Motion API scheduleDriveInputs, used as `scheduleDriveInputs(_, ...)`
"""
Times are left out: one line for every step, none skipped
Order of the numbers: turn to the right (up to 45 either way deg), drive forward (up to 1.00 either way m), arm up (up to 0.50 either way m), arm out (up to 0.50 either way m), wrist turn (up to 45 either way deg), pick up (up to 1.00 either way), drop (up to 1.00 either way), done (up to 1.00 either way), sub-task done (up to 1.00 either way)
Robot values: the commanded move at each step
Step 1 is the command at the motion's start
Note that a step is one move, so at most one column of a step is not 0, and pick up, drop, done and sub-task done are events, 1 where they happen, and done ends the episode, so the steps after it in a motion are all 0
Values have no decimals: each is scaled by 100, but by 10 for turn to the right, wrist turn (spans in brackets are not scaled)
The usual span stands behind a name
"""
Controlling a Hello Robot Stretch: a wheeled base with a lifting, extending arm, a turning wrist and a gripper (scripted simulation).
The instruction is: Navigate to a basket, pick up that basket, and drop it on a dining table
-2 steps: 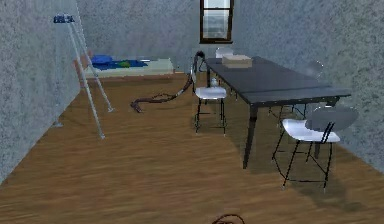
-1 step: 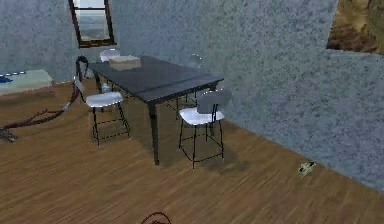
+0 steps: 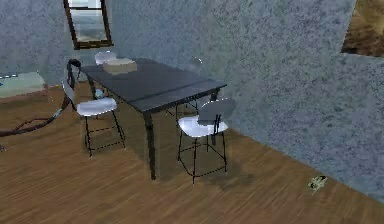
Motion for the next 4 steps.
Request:
scheduleDriveInputs(-450,0,0,0,0,0,0,0,0)
scheduleDriveInputs(-450,0,0,0,0,0,0,0,0)
scheduleDriveInputs(-450,0,0,0,0,0,0,0,0)
scheduleDriveInputs(-390,0,0,0,0,0,0,0,0)
